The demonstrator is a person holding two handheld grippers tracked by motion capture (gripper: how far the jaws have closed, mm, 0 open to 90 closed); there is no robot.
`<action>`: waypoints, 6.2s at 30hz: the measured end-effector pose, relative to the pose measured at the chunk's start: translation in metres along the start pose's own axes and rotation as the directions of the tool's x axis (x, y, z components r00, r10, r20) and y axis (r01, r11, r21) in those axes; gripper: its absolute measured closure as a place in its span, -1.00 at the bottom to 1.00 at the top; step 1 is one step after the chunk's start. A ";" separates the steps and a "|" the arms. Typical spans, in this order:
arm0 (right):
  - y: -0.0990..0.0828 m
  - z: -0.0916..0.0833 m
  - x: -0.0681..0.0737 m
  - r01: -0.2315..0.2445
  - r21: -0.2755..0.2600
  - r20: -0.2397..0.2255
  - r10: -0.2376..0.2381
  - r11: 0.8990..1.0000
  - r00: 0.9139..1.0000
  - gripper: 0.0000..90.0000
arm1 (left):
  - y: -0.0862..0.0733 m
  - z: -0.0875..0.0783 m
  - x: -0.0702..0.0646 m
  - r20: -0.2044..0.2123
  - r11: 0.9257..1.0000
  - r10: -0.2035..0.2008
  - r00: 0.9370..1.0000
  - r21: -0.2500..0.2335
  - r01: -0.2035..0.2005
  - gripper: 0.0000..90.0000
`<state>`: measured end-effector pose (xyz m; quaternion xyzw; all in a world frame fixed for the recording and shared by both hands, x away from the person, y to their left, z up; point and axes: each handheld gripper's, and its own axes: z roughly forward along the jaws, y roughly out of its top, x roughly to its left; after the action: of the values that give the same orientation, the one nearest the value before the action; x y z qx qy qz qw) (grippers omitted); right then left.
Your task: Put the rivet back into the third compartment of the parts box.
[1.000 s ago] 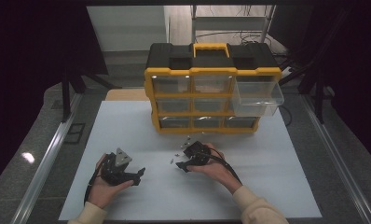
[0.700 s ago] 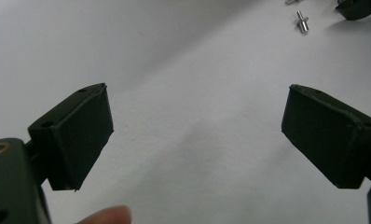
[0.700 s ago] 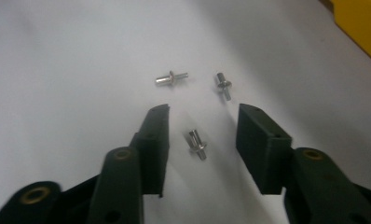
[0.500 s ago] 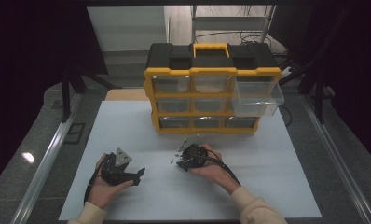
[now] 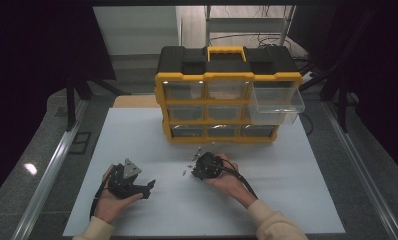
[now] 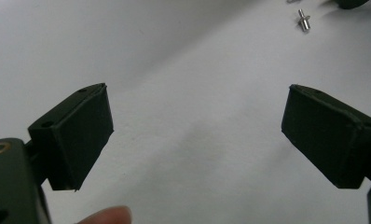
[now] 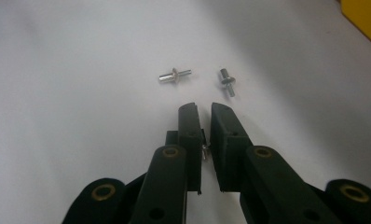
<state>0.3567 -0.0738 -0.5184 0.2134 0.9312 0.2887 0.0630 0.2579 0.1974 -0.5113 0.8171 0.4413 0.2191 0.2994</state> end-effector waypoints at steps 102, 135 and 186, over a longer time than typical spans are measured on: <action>0.025 -0.203 -0.004 -0.068 -0.342 -0.002 0.072 0.937 0.997 0.83 | 0.001 0.000 0.001 -0.002 1.000 -0.007 1.000 -0.003 0.007 -0.79; 0.036 -0.273 -0.037 -0.107 -0.423 0.071 0.150 0.900 0.986 0.83 | 0.003 0.000 0.002 0.004 1.000 -0.010 1.000 -0.005 0.011 -0.79; 0.034 -0.296 -0.075 -0.127 -0.508 0.241 0.282 0.852 0.929 -0.26 | 0.002 0.000 0.005 -0.001 1.000 -0.017 1.000 -0.001 0.017 -0.78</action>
<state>0.3655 -0.2322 -0.2552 0.3320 0.7795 0.4805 0.2266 0.2616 0.2014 -0.5090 0.8132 0.4481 0.2172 0.3013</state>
